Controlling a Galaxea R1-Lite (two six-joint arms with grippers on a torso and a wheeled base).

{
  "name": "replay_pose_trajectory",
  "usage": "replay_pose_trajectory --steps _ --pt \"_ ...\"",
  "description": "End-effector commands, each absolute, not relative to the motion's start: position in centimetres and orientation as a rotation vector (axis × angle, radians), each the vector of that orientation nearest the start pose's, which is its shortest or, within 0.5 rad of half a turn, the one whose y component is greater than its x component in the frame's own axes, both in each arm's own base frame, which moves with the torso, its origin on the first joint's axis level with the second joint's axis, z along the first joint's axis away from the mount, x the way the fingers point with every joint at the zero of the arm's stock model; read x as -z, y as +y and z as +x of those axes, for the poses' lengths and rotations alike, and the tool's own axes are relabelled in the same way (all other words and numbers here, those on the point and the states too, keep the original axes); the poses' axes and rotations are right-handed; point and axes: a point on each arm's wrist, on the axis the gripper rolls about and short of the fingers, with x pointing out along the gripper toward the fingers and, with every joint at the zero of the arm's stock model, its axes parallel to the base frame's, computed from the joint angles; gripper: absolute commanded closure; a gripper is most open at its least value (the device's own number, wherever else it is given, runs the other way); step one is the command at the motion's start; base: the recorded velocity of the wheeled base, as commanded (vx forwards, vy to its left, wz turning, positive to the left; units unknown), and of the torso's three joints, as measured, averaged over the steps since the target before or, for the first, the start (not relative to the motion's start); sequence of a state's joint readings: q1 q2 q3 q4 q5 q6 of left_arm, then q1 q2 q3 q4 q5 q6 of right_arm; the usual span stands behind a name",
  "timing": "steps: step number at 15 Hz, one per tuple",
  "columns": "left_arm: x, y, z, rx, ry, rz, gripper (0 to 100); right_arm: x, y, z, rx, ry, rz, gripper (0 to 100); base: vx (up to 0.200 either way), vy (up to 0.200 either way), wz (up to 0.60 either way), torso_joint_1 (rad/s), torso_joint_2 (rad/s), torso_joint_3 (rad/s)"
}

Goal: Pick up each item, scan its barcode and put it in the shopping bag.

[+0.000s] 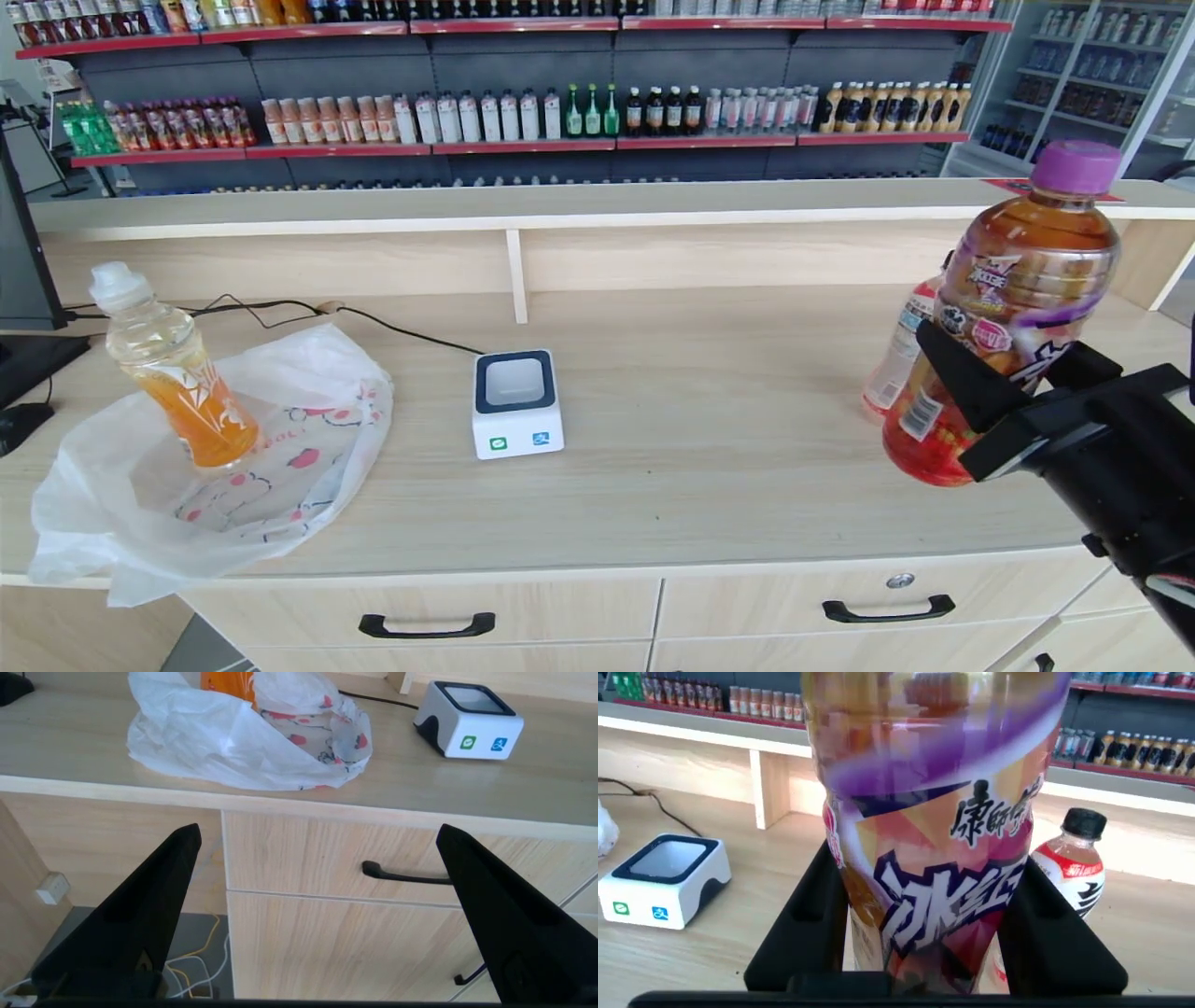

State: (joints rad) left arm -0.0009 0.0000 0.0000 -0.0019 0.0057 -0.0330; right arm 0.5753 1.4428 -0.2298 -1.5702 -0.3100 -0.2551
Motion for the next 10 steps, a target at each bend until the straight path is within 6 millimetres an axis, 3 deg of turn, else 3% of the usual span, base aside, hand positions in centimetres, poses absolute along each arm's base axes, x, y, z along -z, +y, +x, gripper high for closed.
replay_pose_trajectory --steps 1,3,7,10 --pt "-7.6 0.0 -2.3 -0.005 -0.003 -0.034 0 -19.0 9.9 16.4 -0.240 -0.323 -0.064 100 0.000 0.000 0.00 0.000 0.00 0.000" --pt "-7.6 0.0 -2.3 -0.005 -0.003 -0.034 0 -18.3 9.4 16.7 -0.208 -0.285 -0.011 100 0.000 0.000 0.00 0.000 0.00 0.000" --pt "-7.6 0.0 -2.3 -0.005 -0.003 -0.037 0 -17.8 9.1 19.5 -0.115 -0.253 -0.022 100 0.000 0.000 0.00 0.000 0.00 0.000" --pt "-7.6 0.0 -2.3 -0.005 -0.003 -0.037 0 -17.8 8.9 19.5 -0.109 -0.253 0.003 100 -0.200 0.000 0.00 0.012 0.01 0.002"
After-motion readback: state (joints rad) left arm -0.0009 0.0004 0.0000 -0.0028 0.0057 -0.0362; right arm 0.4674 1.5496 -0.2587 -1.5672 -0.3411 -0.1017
